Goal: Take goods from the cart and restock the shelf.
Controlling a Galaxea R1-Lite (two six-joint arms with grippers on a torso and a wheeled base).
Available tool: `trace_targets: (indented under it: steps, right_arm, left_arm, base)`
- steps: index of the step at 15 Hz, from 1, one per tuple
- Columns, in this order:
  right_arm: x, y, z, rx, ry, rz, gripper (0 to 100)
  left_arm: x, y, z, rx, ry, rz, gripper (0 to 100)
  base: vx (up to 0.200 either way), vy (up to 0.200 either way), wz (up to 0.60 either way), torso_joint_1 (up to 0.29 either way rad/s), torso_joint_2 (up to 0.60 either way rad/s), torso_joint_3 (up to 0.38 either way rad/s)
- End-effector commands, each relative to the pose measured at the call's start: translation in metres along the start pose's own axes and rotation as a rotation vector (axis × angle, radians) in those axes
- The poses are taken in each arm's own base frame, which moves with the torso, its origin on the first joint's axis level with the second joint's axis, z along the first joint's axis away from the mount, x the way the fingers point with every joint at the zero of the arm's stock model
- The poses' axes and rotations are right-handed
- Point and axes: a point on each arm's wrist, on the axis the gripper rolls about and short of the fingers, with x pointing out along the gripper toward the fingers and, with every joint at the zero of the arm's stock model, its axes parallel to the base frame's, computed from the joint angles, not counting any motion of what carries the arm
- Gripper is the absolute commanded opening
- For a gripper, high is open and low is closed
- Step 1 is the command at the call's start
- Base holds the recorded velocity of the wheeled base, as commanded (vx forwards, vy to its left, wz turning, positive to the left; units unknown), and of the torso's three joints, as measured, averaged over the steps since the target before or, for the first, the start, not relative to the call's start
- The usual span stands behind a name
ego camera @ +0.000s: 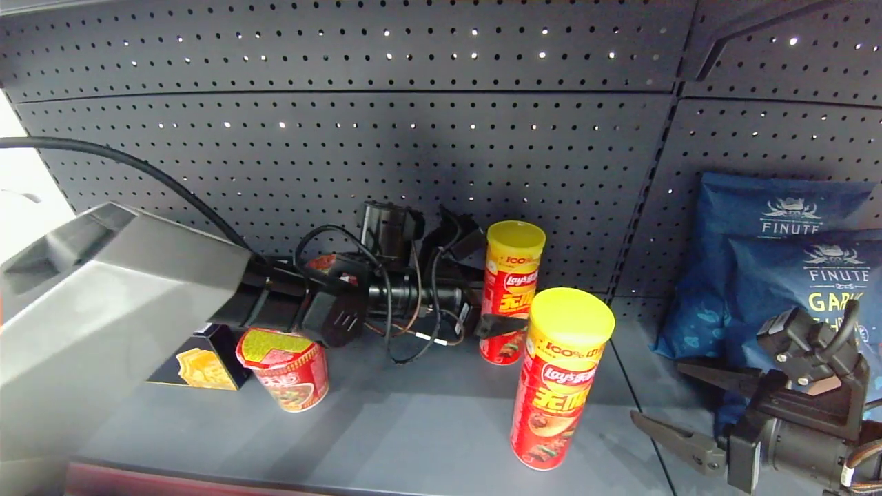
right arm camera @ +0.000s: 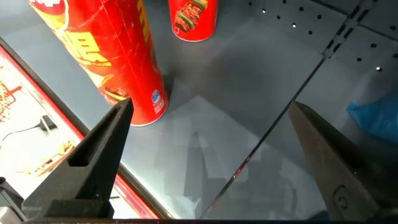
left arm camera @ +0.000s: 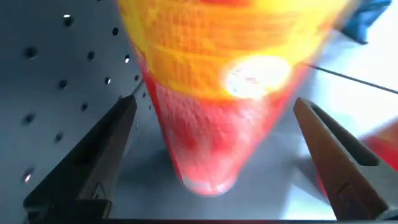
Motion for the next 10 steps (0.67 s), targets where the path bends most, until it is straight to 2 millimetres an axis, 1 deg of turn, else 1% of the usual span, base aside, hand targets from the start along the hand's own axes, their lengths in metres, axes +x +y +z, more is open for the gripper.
trace_targets:
  steps: [1,3,4,5,6,7,8,10]
  right_arm:
    - [0.004,0.0,-0.006,0.001,0.035,0.001,100]
    - [0.004,0.004,-0.017,-0.004,0.086,-0.039,100]
    - [0.004,0.007,-0.02,-0.008,0.099,-0.04,100]
    - [0.003,0.008,-0.023,-0.008,0.116,-0.056,100]
    - [0.005,0.007,-0.026,-0.01,0.138,-0.093,100]
    - [0.008,0.006,-0.027,-0.011,0.156,-0.125,100]
    - [0.017,0.004,-0.028,-0.014,0.182,-0.191,100]
    - [0.027,0.001,-0.027,-0.017,0.205,-0.238,100]
  left_arm:
    - [-0.05,-0.022,0.027,0.02,-0.032,0.042,100]
    - [-0.08,-0.041,0.024,0.005,-0.006,0.079,100]
    - [-0.089,-0.048,0.022,0.0,0.002,0.091,100]
    - [-0.107,-0.061,0.023,-0.002,0.012,0.138,100]
    - [-0.124,-0.073,0.02,-0.042,0.032,0.204,100]
    - [-0.131,-0.081,0.02,-0.075,0.048,0.246,100]
    - [-0.143,-0.095,0.019,-0.135,0.091,0.34,100]
    - [-0.154,-0.105,0.014,-0.168,0.136,0.48,100]
  base:
    - [0.0,0.0,0.0,0.0,0.0,0.0]
    - [0.0,0.0,0.0,0.0,0.0,0.0]
    - [0.0,0.0,0.0,0.0,0.0,0.0]
    - [0.0,0.0,0.0,0.0,0.0,0.0]
    - [0.0,0.0,0.0,0.0,0.0,0.0]
    - [0.0,0.0,0.0,0.0,0.0,0.0]
    - [0.0,0.0,0.0,0.0,0.0,0.0]
    - [0.0,0.0,0.0,0.0,0.0,0.0]
